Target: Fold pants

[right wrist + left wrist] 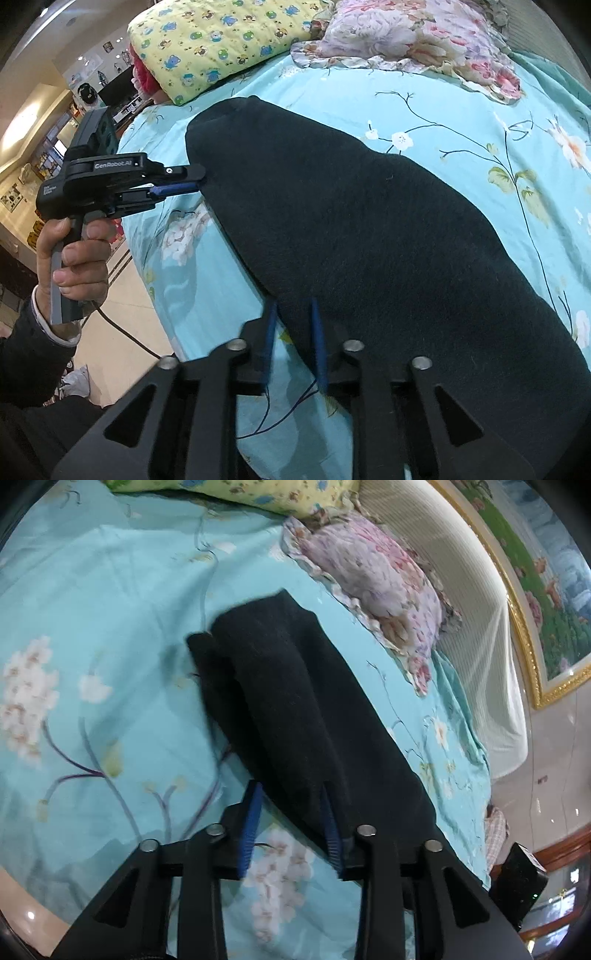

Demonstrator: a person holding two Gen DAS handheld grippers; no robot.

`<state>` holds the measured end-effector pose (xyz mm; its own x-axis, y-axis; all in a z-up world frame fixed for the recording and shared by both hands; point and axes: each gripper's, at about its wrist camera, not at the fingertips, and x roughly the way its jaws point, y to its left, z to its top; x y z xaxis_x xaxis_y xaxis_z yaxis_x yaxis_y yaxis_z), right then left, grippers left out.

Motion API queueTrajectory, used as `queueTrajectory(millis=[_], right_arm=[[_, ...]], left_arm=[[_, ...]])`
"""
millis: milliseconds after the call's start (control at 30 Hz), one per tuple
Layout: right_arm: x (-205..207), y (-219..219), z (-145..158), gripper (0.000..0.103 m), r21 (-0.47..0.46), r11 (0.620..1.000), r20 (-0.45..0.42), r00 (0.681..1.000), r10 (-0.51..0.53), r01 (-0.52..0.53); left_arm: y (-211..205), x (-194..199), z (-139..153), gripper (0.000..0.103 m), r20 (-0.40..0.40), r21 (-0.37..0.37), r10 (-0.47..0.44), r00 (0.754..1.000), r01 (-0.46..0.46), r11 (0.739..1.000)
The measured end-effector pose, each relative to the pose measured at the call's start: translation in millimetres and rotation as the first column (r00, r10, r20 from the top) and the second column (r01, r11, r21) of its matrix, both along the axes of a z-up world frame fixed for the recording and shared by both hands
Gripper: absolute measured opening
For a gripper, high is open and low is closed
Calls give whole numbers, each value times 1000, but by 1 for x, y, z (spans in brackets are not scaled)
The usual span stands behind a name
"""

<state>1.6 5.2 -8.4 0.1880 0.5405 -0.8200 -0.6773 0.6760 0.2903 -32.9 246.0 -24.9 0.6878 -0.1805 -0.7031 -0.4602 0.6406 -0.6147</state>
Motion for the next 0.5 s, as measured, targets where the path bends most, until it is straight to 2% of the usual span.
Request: queueTrajectory(millis=[33, 100, 267, 367, 500], right_arm=[[-1, -1, 2, 33, 9, 1000, 0, 1000, 0, 0], [-2, -3, 7, 35, 30, 1000, -2, 1000, -7, 7], [5, -10, 24, 35, 90, 995, -5, 999, -39, 39], [14, -13, 33, 35, 122, 990, -8, 997, -74, 74], [31, -17, 42, 35, 159, 980, -9, 993, -121, 121]], left_arm=[[3, -2, 1, 38, 3, -5, 8, 1000, -8, 1000], [8, -4, 3, 39, 7, -5, 21, 1000, -21, 1000], [17, -4, 9, 46, 18, 11, 26, 999, -26, 1000], [21, -1, 11, 54, 14, 23, 31, 999, -31, 999], [27, 8, 10, 54, -8, 20, 28, 1000, -28, 999]])
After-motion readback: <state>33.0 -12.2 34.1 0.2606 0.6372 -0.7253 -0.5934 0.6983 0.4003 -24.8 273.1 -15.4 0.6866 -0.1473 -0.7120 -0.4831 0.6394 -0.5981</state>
